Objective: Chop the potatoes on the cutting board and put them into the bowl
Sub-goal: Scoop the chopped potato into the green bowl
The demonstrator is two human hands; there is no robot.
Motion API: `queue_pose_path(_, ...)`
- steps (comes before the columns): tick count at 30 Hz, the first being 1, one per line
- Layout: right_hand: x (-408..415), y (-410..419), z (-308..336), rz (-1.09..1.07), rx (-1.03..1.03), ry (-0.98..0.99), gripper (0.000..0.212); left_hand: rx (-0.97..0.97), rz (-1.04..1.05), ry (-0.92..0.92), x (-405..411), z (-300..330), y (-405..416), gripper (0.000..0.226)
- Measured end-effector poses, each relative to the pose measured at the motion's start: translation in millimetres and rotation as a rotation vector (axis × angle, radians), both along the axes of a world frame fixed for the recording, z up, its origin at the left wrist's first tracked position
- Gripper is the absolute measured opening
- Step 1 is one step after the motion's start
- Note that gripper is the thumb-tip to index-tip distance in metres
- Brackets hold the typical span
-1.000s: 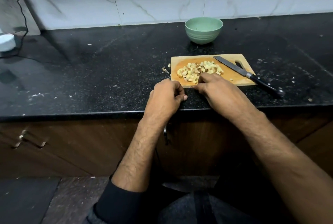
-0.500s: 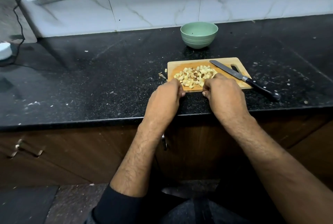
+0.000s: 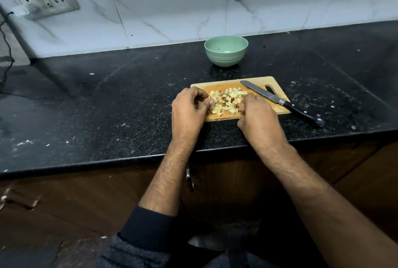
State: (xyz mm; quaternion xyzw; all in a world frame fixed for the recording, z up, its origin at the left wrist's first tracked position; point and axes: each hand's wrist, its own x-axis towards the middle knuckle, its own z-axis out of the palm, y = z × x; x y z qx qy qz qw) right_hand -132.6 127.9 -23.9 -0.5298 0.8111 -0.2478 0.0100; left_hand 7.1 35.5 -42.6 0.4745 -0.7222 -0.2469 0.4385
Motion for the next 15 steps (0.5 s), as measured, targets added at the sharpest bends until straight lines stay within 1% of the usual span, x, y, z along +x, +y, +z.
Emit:
queue_pose_path(2,-4,3,1,0.01,-0.018,-0.035,0.027,-0.039,0.018,0.008,1,0,0,0.012)
queue_pose_path(4,-9,5,5,0.032,-0.089,-0.098,0.022,-0.057,0.013,0.013,2,0,1,0.016)
queue_pose_path(7,-17,-4,15,0.111,-0.231,-0.184,0.02,-0.09,-0.026,-0.01,-1,-1,-2,0.033)
queue_pose_path(9,-23,-13,18,0.15,-0.244,-0.213,0.017,-0.073,-0.073,-0.033,-3,-1,-3,0.044)
queue_pose_path(13,-37,-20,14,0.139,-0.278,-0.21,0.012,0.009,-0.191,-0.204,-5,4,-2,0.071)
queue_pose_path(15,-43,-22,12,0.128,-0.301,-0.237,0.011,0.045,-0.234,-0.294,-9,4,-3,0.078)
